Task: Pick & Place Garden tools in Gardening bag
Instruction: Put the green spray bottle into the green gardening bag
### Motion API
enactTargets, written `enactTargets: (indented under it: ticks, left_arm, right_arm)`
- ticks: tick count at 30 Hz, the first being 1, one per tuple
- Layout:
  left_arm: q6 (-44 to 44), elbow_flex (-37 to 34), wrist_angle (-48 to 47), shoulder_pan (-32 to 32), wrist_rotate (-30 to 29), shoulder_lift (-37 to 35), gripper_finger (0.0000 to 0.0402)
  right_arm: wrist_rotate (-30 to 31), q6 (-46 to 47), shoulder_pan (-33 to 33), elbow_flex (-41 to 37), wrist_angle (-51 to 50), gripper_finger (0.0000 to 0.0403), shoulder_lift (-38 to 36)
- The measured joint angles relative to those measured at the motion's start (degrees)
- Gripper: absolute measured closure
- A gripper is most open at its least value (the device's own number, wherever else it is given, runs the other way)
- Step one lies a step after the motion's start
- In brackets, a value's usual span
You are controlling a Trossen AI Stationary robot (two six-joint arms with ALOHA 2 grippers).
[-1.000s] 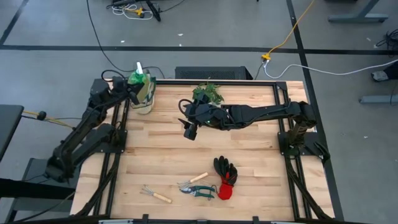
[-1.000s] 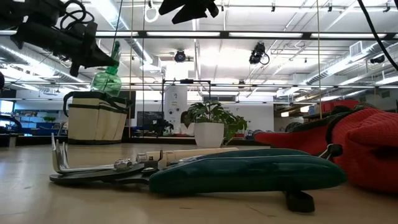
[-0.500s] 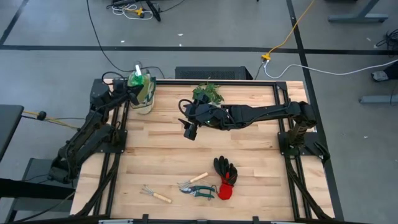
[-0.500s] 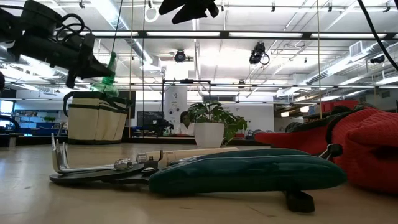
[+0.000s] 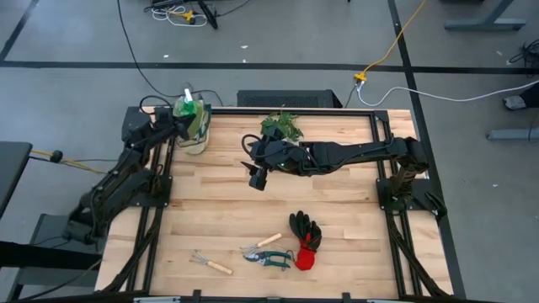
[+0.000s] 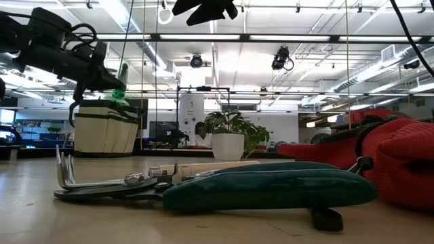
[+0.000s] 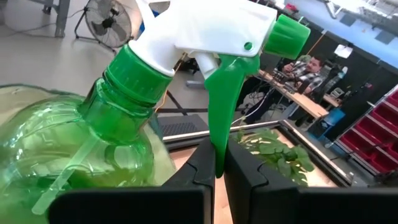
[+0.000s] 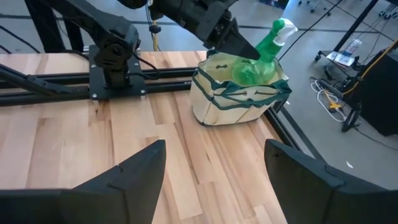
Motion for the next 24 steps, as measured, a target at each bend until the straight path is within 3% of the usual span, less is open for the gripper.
enactTargets:
  ticks: [14,24]
  left_arm:
    - [-2.1,0.0,5.0,0.1,-1.8,8.5,0.0384]
    - [-4.9,0.0,6.6,0.1,-2.4,9.3,0.0372]
  right_arm:
    - [-1.4,0.6,0.0,0.0,-0.4,0.0128,0.0]
    - [-1.5,1.1,0.0,0.0,-1.4,0.0128,0.0]
